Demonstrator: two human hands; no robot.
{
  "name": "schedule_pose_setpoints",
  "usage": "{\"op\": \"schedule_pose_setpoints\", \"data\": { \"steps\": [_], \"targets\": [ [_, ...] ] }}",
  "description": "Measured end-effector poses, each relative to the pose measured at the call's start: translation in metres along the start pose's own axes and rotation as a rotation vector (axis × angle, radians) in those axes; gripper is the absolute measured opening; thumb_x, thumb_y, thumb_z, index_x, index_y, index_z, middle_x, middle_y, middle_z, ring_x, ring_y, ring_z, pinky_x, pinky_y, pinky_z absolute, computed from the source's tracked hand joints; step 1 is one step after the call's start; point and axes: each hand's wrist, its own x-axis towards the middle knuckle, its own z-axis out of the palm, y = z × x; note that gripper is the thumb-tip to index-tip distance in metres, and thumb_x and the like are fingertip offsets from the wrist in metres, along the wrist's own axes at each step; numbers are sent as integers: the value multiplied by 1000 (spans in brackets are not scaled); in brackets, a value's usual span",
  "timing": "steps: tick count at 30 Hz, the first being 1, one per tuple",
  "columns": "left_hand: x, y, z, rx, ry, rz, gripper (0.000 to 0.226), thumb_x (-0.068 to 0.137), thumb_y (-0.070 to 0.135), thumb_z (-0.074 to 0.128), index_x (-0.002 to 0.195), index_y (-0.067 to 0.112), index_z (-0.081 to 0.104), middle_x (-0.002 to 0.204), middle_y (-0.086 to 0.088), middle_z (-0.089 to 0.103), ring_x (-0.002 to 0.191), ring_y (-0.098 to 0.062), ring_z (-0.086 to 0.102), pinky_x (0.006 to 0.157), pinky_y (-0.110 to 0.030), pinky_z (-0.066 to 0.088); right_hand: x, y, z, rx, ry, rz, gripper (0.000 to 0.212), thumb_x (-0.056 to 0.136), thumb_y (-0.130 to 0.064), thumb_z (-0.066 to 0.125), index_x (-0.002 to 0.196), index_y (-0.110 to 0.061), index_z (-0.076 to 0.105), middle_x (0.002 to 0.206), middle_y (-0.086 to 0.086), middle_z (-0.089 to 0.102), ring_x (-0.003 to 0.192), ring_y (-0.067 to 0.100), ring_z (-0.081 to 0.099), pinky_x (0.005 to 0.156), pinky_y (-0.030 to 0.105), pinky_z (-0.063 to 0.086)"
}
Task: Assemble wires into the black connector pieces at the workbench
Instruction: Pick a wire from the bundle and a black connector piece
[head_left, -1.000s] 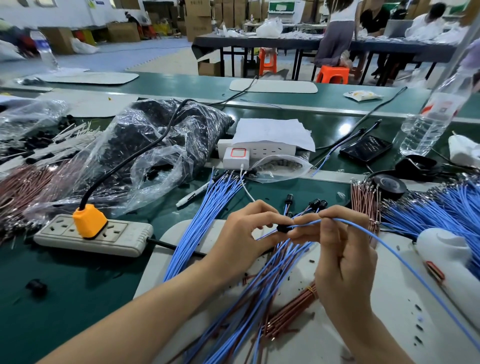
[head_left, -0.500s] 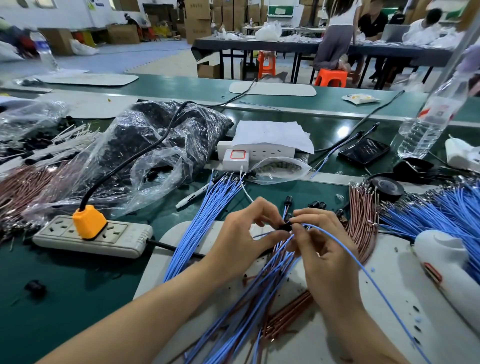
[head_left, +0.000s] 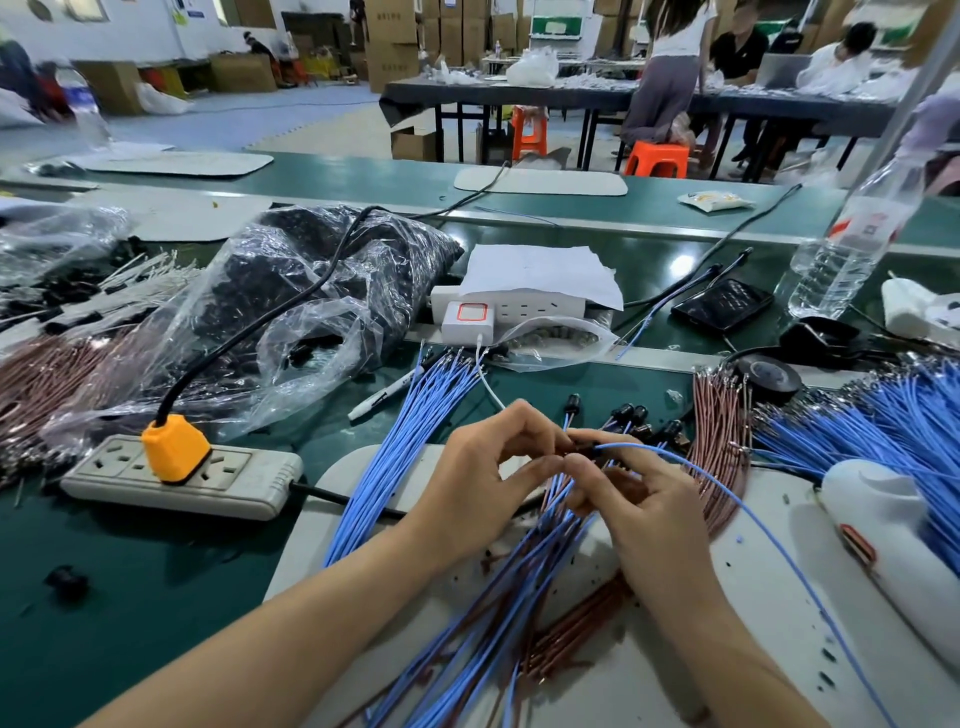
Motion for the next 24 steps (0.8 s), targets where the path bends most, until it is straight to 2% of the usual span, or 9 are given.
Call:
{"op": "schedule_pose_setpoints", "data": {
  "steps": [3,6,9,11,13,15,19,22,24],
  "targets": [
    [2,-3,-2,216,31,115,17,82,-10,63,78,6,66,91,-1,69,86,-5,64,81,-14,47,4,-1,-2,97,102,-3,8,82,-9,67,86,-16,70,69,4,70,55,12,64,58,19,53],
    [8,-6,-12,389,215,68,31,79,-20,58,84,7,73,93,-1,71,85,-5,64,82,-7,43,13,-5,-16,379,304,92,8,77,-18,64,83,-13,65,64,2,69,51,10,63,55,20,55],
    [16,-16,-26,586,490,-85,25,85,-5,59,99,12,70,104,0,66,101,-19,59,103,-34,36,21,-7,-36,635,511,218,7,84,-19,63,80,-14,61,61,-1,68,50,8,62,53,19,54],
    [20,-21,-34,674,601,-308,21,90,14,57,110,19,61,114,5,56,117,-16,46,115,-49,9,25,-6,-47,702,637,275,12,90,-18,61,79,-15,58,55,-4,65,48,5,60,51,16,52],
    [23,-24,-34,617,611,-436,23,92,24,55,115,20,54,120,6,49,127,-14,35,115,-48,-11,27,-3,-51,709,691,300,14,91,-19,62,79,-14,56,52,-5,63,47,4,59,49,15,50],
    [21,-25,-30,603,575,-458,31,90,27,57,119,18,49,131,1,42,134,-16,26,112,-46,-16,28,-1,-50,640,702,263,15,91,-19,63,78,-15,56,51,-5,63,47,4,58,49,15,50],
    [14,-14,-23,809,513,-173,29,82,21,63,110,16,55,147,-8,29,144,-27,7,114,-49,-14,19,-6,-38,158,561,-59,8,87,-25,66,80,-25,61,59,-7,65,49,5,58,52,16,50],
    [7,2,-10,607,300,228,33,86,22,58,117,12,54,136,-7,45,131,-21,35,115,-38,20,5,-8,-20,-204,352,-302,9,82,-35,71,85,-33,62,64,-11,64,56,7,62,57,15,50],
    [-1,10,1,407,65,287,31,90,13,61,121,9,54,120,-5,56,105,-8,53,92,-18,41,-3,-6,-8,-378,278,-454,11,82,-28,73,88,-23,65,71,-13,64,63,6,61,64,10,48]
  ]
}}
